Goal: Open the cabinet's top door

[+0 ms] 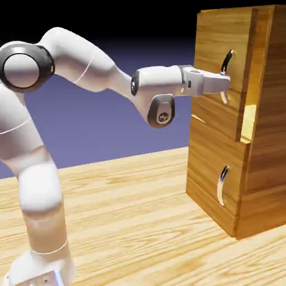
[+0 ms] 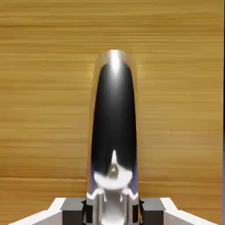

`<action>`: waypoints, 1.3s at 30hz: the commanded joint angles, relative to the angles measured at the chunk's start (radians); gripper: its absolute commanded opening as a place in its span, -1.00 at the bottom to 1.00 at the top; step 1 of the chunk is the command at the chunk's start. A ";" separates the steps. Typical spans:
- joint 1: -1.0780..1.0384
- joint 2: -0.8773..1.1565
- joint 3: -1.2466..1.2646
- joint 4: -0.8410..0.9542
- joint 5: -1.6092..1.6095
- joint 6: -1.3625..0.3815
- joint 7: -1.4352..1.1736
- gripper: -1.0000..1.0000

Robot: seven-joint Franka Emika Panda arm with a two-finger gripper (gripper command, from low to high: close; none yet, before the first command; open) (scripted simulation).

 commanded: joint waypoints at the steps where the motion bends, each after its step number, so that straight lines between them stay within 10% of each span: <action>1: -0.035 -0.001 0.028 0.001 -0.019 0.005 0.022 -1.00; 39: -1.103 -0.561 0.699 -0.075 -0.696 -0.021 1.175 -1.00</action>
